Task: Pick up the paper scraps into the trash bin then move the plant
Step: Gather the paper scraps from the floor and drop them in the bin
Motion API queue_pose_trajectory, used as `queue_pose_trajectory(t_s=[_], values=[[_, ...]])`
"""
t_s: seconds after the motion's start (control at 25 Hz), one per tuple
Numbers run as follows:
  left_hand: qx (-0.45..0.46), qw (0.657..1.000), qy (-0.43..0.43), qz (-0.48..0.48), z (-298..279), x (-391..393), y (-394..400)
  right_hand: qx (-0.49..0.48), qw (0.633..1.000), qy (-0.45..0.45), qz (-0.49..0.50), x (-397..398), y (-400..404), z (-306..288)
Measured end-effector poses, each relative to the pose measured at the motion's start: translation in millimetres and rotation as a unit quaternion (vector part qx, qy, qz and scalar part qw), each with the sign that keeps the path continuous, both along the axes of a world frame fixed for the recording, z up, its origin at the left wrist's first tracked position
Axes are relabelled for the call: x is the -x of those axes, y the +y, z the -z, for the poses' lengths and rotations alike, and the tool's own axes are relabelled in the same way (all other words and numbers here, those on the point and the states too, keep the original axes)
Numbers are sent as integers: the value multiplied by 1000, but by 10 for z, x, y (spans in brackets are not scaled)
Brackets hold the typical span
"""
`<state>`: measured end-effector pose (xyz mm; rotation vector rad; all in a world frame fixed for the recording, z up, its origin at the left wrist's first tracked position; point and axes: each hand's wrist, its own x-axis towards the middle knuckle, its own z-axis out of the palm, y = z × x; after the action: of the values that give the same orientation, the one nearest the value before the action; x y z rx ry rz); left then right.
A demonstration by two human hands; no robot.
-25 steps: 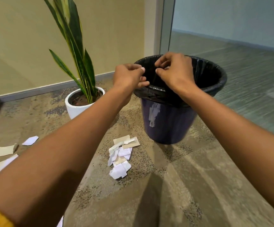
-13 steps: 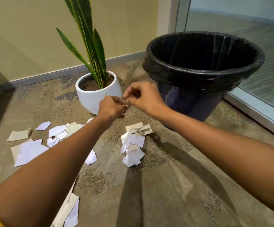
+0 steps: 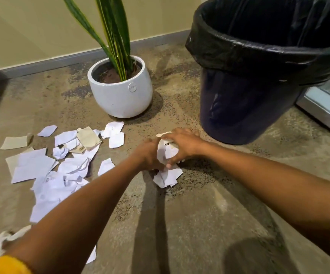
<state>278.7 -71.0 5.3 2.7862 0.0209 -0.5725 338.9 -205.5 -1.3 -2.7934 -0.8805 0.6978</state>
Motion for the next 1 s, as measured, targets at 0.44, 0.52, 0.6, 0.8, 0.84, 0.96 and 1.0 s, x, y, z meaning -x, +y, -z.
queue_pose_trajectory(t_s=[0.44,0.52,0.6,0.8,0.84,0.96,1.0], values=[[-66,994,-78,36,-170,71,34,-86,991,-91,46,85,-186,-228],[-48,994,-98,10,-307,51,81,-118,986,-93,69,93,-236,-376],[-9,993,-113,-16,-454,44,137,-166,978,-87,96,91,-263,-529],[133,972,-144,-132,-844,101,255,-272,949,-105,118,191,-265,-901],[163,961,-157,-158,-929,114,271,-294,942,-109,121,221,-260,-988],[258,912,-223,-227,-1192,110,266,-356,916,-130,130,277,-223,-1275],[273,897,-250,-240,-1287,87,246,-367,910,-144,132,291,-210,-1383]])
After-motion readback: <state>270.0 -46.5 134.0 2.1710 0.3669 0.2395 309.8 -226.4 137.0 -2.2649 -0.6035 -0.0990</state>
